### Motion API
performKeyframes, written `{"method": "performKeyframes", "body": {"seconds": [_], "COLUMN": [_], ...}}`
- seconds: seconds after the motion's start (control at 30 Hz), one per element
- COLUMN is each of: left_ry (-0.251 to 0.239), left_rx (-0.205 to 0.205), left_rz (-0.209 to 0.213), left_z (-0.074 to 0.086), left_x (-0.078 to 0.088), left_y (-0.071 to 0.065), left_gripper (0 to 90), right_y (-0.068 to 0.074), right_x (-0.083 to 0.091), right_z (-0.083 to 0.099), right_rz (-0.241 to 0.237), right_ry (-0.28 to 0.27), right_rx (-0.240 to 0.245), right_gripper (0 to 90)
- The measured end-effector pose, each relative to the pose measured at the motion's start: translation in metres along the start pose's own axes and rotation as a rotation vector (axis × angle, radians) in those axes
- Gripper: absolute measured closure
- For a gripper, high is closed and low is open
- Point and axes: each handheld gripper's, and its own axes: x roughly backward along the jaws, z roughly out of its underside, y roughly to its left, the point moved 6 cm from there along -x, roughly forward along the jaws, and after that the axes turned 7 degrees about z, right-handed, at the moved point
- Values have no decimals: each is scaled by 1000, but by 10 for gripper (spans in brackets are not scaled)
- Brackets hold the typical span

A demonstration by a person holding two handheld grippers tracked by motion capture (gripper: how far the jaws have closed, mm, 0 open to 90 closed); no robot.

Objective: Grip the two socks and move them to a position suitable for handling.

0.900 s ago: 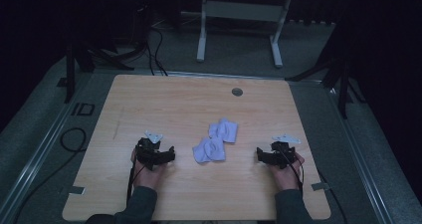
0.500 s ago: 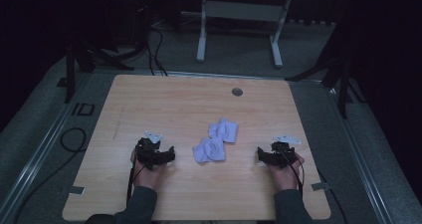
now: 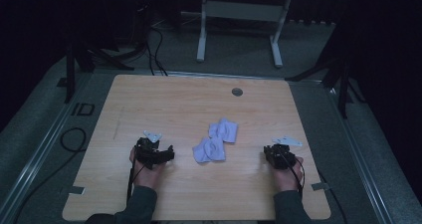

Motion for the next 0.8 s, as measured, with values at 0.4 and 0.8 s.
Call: {"method": "performKeyframes", "body": {"seconds": [0.4, 0.8], "left_ry": [1, 3], "left_rx": [0, -9], "left_rz": [0, 8], "left_z": [0, 0], "left_x": [0, 0], "left_y": [0, 1], "left_gripper": [139, 139], "right_y": [16, 31], "right_x": [11, 23], "right_z": [-7, -18], "right_rz": [-20, -61], "right_ry": [-26, -48], "right_rx": [84, 142], "right_gripper": [900, 900]}}
